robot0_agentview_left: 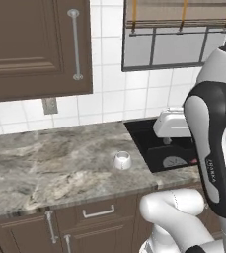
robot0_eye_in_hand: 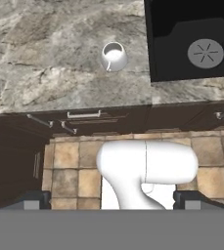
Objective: Clear the mugs and bowl far away from the sink.
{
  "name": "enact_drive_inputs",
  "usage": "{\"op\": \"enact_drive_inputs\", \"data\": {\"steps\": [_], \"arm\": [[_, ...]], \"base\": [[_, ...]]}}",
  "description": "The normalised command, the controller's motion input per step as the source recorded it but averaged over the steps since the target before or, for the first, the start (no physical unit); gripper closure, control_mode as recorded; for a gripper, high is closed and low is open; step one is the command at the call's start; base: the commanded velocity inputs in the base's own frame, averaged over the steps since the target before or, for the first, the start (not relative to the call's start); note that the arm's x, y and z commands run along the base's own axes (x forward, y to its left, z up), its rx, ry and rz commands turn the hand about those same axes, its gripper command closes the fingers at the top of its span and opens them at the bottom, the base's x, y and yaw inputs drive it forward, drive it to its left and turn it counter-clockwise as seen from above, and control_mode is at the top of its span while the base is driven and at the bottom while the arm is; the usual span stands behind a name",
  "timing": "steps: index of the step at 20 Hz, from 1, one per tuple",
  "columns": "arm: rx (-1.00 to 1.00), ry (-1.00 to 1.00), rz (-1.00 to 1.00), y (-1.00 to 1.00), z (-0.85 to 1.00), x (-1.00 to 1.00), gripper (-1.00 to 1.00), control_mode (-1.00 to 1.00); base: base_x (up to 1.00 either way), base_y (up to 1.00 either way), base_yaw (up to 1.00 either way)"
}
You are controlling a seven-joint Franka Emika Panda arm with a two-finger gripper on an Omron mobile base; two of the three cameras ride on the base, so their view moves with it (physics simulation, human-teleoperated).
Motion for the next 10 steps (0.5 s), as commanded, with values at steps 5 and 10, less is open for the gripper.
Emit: {"op": "enact_drive_inputs", "data": {"steps": [5,10], "arm": [[0.00,0.00,0.00,0.00,0.00,0.00,-1.00,1.00],[0.00,0.00,0.00,0.00,0.00,0.00,-1.00,1.00]], "base": [[0.01,0.32,-0.07],[0.03,0.30,-0.13]]}}
